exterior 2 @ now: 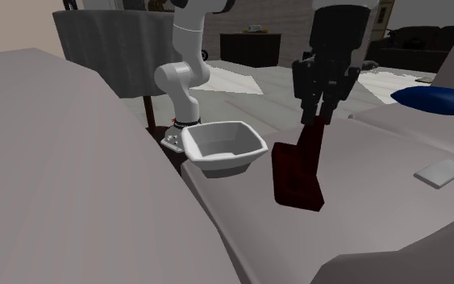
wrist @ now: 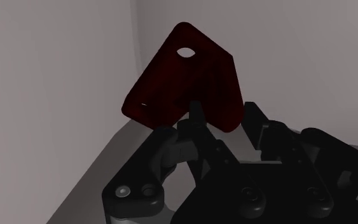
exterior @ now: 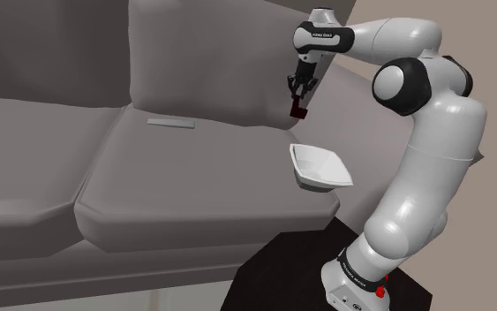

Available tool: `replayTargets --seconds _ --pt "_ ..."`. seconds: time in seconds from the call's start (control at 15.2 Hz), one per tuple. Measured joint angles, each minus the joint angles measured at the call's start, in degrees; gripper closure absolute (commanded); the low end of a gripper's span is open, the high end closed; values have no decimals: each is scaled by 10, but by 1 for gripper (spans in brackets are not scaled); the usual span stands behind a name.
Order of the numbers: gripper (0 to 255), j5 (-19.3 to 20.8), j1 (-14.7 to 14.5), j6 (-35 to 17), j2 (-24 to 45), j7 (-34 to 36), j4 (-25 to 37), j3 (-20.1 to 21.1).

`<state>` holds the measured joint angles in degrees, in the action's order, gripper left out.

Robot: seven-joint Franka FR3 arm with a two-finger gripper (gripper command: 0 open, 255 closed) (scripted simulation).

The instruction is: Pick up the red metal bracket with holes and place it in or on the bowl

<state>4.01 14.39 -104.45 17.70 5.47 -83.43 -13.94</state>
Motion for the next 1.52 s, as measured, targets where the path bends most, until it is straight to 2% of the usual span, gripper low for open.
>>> replayTargets --seconds 0.07,0.2,0.66,1.12,1.19,1.52 --pt "255 0 0 5 -1 0 4 0" --pt "255 8 -6 1 -33 6 -32 0" --pt "255 53 -30 -22 -204 47 -227 9" --pt "255 82 -39 -3 -363 89 -370 34" --pt "0 82 -39 -3 -363 89 -370 34" --pt "0 67 -33 -41 -316 62 -365 10"
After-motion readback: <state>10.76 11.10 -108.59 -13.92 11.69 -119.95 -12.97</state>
